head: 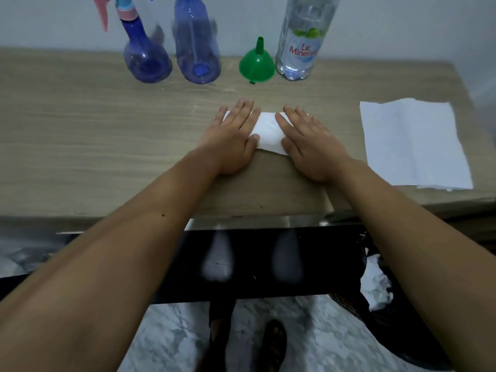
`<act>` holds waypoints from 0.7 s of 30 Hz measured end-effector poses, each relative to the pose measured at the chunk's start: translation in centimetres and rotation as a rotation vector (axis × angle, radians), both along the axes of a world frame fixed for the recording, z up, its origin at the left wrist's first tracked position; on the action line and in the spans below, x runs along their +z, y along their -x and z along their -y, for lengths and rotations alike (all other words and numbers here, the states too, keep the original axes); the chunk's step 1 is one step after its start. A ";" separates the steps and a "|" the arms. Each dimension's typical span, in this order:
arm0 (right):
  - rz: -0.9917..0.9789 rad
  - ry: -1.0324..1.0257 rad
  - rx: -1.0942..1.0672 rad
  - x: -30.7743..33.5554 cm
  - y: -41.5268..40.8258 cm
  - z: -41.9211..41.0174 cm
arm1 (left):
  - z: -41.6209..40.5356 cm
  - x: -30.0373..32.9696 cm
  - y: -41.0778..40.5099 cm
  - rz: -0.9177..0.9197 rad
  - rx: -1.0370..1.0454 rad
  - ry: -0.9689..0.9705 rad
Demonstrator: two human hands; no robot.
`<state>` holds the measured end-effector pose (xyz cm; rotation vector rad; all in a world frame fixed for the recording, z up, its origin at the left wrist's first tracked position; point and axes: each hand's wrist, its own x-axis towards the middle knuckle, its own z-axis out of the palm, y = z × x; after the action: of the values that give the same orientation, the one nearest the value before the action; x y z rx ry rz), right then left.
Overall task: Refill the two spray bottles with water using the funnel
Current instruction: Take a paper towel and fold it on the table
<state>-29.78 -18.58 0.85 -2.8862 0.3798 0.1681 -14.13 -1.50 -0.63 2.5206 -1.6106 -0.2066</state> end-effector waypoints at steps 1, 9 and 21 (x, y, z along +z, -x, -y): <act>0.002 -0.002 -0.012 0.0 0.9 0.1 | 0.2 -0.1 0.7 -0.001 -0.012 0.001; 0.040 -0.005 -0.076 -0.5 7.7 -0.4 | 0.0 -0.5 6.4 -0.001 -0.060 0.008; 0.092 0.024 -0.086 -1.5 14.7 -3.6 | -3.2 -1.0 12.9 -0.014 -0.096 0.037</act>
<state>-44.47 -14.95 -0.67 -2.8820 0.4915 0.0166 -27.04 1.68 -1.62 2.4114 -1.7153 -0.2027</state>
